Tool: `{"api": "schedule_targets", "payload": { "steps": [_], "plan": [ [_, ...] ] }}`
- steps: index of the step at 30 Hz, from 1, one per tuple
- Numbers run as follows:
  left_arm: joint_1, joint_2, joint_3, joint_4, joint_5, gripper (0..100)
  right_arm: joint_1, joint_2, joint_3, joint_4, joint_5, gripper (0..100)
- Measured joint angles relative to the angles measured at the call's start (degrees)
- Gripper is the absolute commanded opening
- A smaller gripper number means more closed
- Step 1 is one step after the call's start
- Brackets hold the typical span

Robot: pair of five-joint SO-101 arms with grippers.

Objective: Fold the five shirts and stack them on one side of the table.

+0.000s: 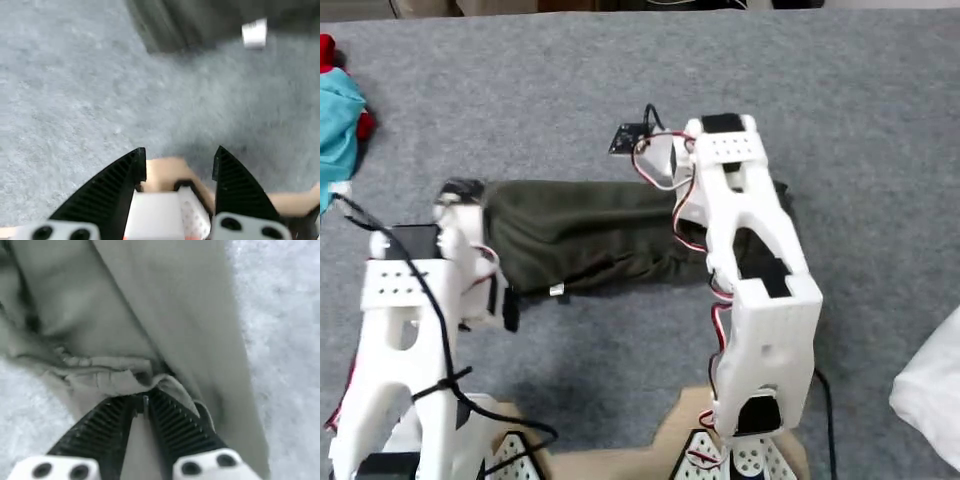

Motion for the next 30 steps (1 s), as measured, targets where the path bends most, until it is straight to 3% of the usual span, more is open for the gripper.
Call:
{"api": "schedule_targets", "payload": {
  "steps": [5, 9, 14, 21, 30],
  "plan": [
    [-6.8, 0.0, -7.8, -3.3, 6.8, 23, 1.6, -10.5, -1.9, 4.7, 0.0, 0.5],
    [-6.3, 1.9, -11.9, -6.1, 14.4, 23, 3.3, -18.9, -1.9, 5.4, -3.3, 0.6],
    [-4.1, 11.6, -16.4, -8.9, 18.9, 23, 6.3, -23.5, -1.9, 4.2, -7.6, 0.6],
    [-4.0, 32.9, -22.9, -9.8, 19.9, 23, 11.5, -23.5, 1.9, -5.8, -15.5, 0.6],
    [-4.6, 53.6, -32.3, -10.1, 19.9, 25, 12.7, -23.5, 5.5, -13.5, -16.2, 0.7]
  ]
}}
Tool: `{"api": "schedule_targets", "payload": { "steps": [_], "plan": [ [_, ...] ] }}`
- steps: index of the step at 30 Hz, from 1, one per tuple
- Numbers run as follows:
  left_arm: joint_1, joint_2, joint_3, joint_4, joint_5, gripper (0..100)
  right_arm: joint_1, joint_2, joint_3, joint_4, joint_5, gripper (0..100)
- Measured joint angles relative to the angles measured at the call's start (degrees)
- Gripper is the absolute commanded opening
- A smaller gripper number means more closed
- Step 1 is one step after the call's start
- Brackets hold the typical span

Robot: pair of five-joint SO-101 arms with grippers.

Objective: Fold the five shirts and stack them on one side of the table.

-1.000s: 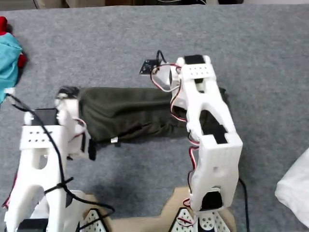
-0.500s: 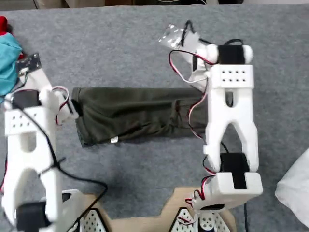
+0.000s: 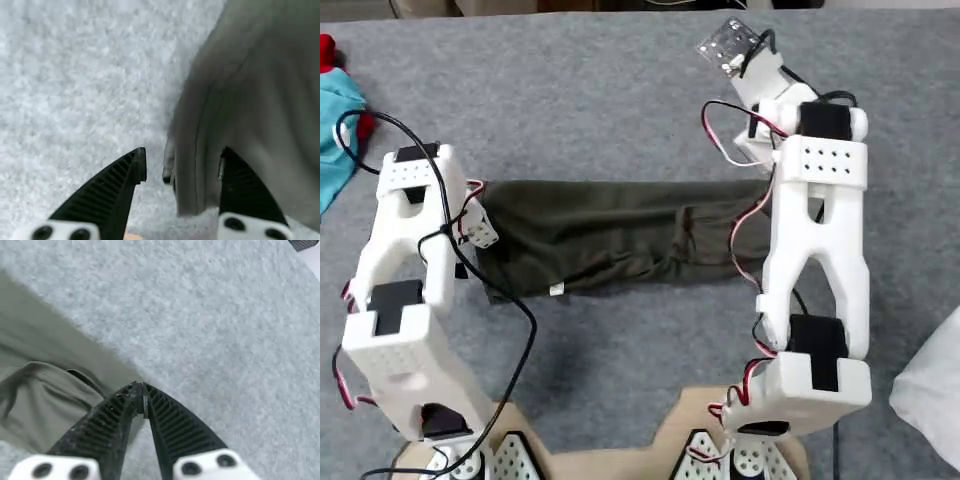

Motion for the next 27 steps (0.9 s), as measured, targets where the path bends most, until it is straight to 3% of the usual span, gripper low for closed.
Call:
{"api": "schedule_targets", "payload": {
  "steps": [8, 16, 27],
  "plan": [
    [0.0, 3.2, -4.6, 0.0, -0.7, 25, 1.6, 0.0, 0.1, -0.6, 0.6, 0.6],
    [0.0, 3.3, -13.3, 5.5, -4.1, 25, 1.5, 0.0, 0.1, -0.6, 0.6, 0.6],
    [0.0, 10.8, -14.9, 2.0, -4.1, 25, 1.5, 0.0, 0.1, -0.6, 0.6, 0.7]
  ]
}}
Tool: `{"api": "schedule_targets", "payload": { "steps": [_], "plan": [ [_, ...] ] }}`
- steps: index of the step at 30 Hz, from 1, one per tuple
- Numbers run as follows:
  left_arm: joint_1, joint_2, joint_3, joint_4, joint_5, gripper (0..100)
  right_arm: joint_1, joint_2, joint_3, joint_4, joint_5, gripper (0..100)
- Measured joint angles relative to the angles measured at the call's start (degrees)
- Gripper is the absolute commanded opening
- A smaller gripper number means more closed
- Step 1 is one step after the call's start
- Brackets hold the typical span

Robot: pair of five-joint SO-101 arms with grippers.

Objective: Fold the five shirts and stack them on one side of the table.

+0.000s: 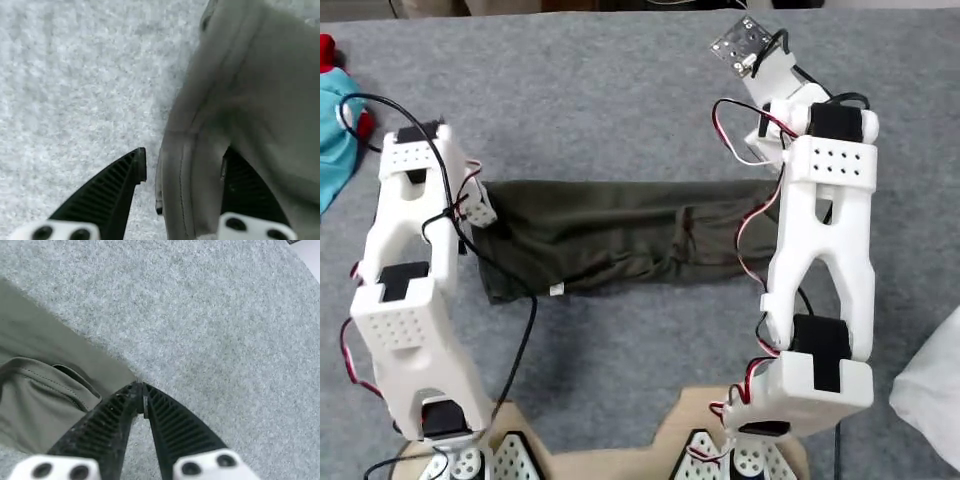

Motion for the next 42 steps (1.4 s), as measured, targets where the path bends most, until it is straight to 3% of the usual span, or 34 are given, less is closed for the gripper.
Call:
{"api": "schedule_targets", "payload": {
  "steps": [8, 16, 26, 35, 42],
  "plan": [
    [-0.2, 5.4, -1.8, 0.4, -0.1, 24, 0.0, 0.0, 0.2, -0.9, 0.0, 0.7],
    [0.4, 7.3, -2.3, -0.4, 0.0, 1, 0.0, 0.0, 0.2, -0.9, 0.0, 0.7],
    [0.4, 7.8, -3.4, -0.8, 0.0, 2, 0.7, 0.0, 0.2, -1.2, 1.7, 0.6],
    [-0.4, 8.7, -23.1, 13.5, -0.1, 2, 8.6, 0.0, 0.2, -4.3, 3.9, 0.8],
    [3.3, 8.7, -39.3, 15.2, -0.1, 2, 14.7, 0.0, -1.0, -4.4, 4.2, 0.7]
  ]
}}
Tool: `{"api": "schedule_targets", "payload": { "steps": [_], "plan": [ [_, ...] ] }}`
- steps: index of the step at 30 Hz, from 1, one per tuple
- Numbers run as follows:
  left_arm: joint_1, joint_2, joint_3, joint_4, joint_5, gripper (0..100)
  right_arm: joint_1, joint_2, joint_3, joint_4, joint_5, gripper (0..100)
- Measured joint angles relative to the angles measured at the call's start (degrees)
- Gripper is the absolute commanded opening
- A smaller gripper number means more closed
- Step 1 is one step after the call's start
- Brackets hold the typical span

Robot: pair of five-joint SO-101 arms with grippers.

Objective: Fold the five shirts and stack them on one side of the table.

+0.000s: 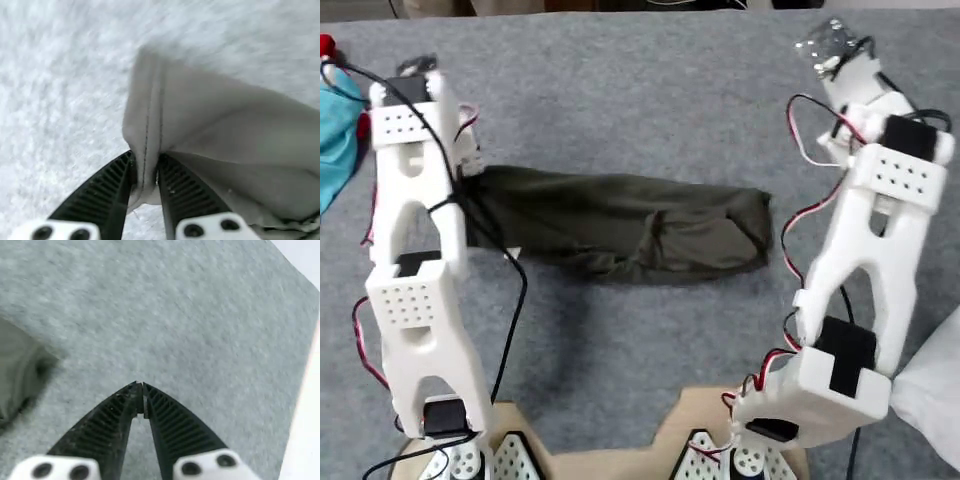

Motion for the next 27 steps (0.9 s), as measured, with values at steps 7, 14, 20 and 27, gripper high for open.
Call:
{"api": "schedule_targets", "payload": {
  "steps": [7, 14, 20, 27],
  "plan": [
    [12.7, 0.0, -3.3, 0.0, 0.1, 2, 9.6, 0.0, -5.4, -0.7, 0.0, 0.6],
    [28.0, 0.0, -3.3, -0.4, 0.0, 2, 16.1, 0.0, -7.6, -2.8, 0.0, 0.6],
    [36.7, 0.0, -6.9, -3.8, 0.1, 2, 17.0, 0.0, -7.6, -4.6, -0.9, 0.6],
    [43.0, 0.0, -10.7, -8.0, 2.4, 2, 17.0, 0.0, -7.6, -4.7, -0.9, 0.6]
  ]
}}
